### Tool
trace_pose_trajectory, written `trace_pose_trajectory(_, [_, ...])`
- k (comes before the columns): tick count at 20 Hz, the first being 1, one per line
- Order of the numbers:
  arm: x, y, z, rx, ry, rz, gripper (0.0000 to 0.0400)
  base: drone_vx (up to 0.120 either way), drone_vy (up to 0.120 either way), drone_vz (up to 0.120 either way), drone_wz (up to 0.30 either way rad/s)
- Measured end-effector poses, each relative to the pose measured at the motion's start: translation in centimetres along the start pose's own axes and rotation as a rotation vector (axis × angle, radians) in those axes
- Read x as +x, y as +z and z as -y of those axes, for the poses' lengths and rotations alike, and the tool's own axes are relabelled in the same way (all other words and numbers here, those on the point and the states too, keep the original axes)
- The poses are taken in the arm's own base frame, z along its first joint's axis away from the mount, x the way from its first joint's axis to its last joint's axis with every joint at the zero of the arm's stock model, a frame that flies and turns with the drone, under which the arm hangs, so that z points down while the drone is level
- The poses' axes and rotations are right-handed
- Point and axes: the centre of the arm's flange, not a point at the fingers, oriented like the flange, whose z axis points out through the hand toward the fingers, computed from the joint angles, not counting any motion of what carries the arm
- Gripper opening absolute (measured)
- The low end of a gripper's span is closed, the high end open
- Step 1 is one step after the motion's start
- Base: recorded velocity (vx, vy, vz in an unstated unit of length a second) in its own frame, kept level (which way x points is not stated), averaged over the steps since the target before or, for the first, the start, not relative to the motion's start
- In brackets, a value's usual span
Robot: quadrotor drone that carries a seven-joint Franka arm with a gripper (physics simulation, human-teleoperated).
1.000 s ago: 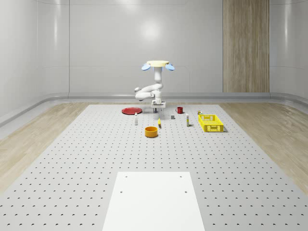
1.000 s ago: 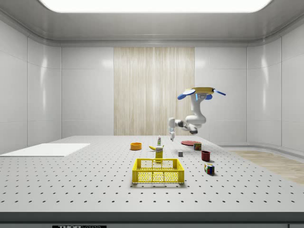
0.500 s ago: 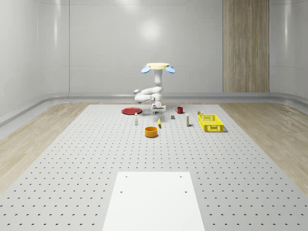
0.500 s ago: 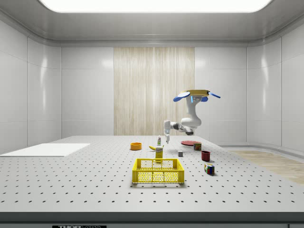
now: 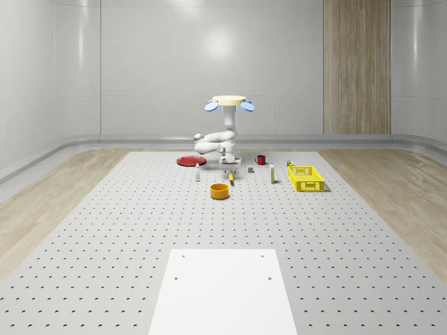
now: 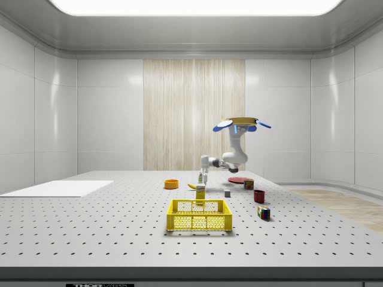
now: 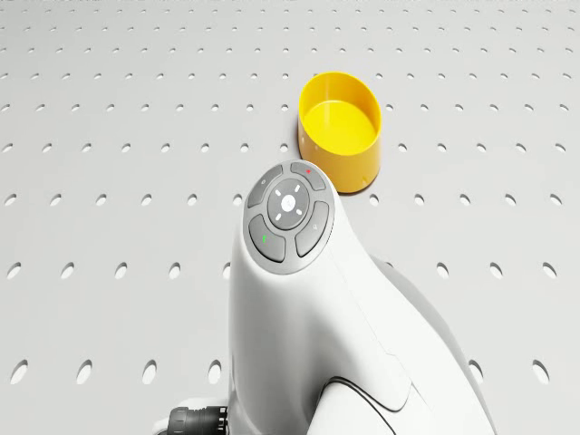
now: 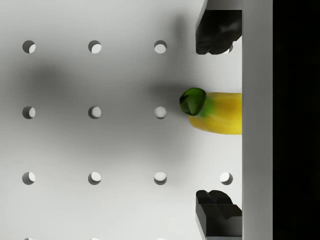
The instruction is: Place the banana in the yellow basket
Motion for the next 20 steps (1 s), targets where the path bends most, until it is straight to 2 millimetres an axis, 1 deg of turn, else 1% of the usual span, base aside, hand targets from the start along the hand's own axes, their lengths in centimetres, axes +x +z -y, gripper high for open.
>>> trace_pose_trajectory(3, [0.0, 0.0, 0.0, 0.0, 0.0, 0.0, 0.04, 0.12, 0.0, -0.013, 0.0])
trace_pose_trajectory(5, [0.0, 0.0, 0.0, 0.0, 0.0, 0.0, 0.04, 0.12, 0.0, -0.1, 0.0])
trace_pose_trajectory(11, [0.0, 0.0, 0.0, 0.0, 0.0, 0.0, 0.04, 0.12, 0.0, 0.0, 0.0])
trace_pose_trajectory(16, [0.0, 0.0, 0.0, 0.0, 0.0, 0.0, 0.04, 0.008, 0.024, 0.0, 0.0])
trace_pose_trajectory(18, [0.0, 0.0, 0.0, 0.0, 0.0, 0.0, 0.04, 0.0, 0.0, -0.08, 0.0])
trace_pose_trajectory(20, [0.0, 0.0, 0.0, 0.0, 0.0, 0.0, 0.04, 0.0, 0.0, -0.02, 0.0])
